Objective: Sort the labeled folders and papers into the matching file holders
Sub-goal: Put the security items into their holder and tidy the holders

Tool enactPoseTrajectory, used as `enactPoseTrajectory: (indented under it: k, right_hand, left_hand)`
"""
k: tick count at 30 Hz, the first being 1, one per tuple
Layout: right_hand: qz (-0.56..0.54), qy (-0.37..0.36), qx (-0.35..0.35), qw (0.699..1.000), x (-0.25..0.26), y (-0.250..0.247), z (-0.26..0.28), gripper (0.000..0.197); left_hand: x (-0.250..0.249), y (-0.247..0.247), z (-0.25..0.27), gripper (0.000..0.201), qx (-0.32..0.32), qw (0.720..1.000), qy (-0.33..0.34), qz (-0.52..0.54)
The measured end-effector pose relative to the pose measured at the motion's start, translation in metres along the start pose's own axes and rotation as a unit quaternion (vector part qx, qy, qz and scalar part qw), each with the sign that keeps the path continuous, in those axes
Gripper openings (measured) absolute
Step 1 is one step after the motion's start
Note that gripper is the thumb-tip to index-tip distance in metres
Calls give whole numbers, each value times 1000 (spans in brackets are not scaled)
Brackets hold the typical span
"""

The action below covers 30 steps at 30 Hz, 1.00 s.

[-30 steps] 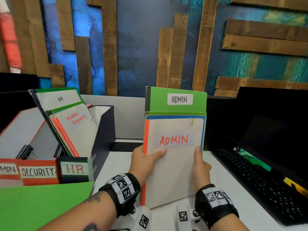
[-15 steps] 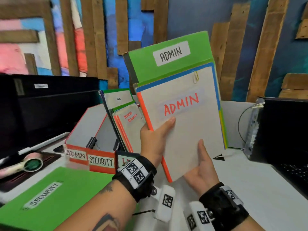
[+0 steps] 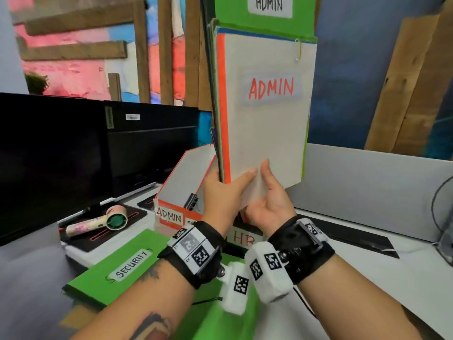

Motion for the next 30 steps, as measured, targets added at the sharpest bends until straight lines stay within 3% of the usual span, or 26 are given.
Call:
enactPoseTrajectory:
  k: [5,11,14,16,19,23,25,26,27,29,30]
  right_hand:
    - [57,33,32,997,-35,36,-27,47]
    - [121,71,70,988,-74,77,-58,22]
    - [217,78,72,970,-90,77,-78,33]
    - [328,42,56,942,-93,65,-96,44]
    - [532,-22,64,844,-93,47,-113,54]
    - [724,37,63,686,-97,8,-129,101]
    - [795,26,99,598,-98,-6,-127,80]
    - [803,23,109,585,-99,-17,-129,58]
    - [833,22,145,534,-103,-23,-127,48]
    - [890,51,193,409,-110,-40,-126,57]
    - [913,75,194,351,-113,-54,-128,71]
  left_hand:
    - [-45,-50,-33,32,-62,996,64,25]
    - [-73,-122,-69,32,-171,973,108,107]
    - [-59,-155,-78,33,-225,958,105,145]
    - [-42,-172,-81,32,-267,944,87,174]
    - [-17,-185,-88,30,-298,930,53,206]
    - [8,-196,-106,29,-289,929,-10,232]
    - [16,-200,-118,35,-265,930,-29,254]
    - [19,-201,-124,37,-251,931,-30,263]
    - [21,-200,-128,40,-238,933,-31,269]
    - [26,-197,-133,48,-226,933,-31,279]
    - [27,-195,-134,51,-224,931,-31,287]
Point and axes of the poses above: each hand's wrist, its own z-axis away from the middle knuckle, its own y-axis out of the palm, x = y × z, the point moved 8 cm from there along -z, towards the middle knuckle, and after that the axes turned 10 degrees about -z, right-handed, at the moved point
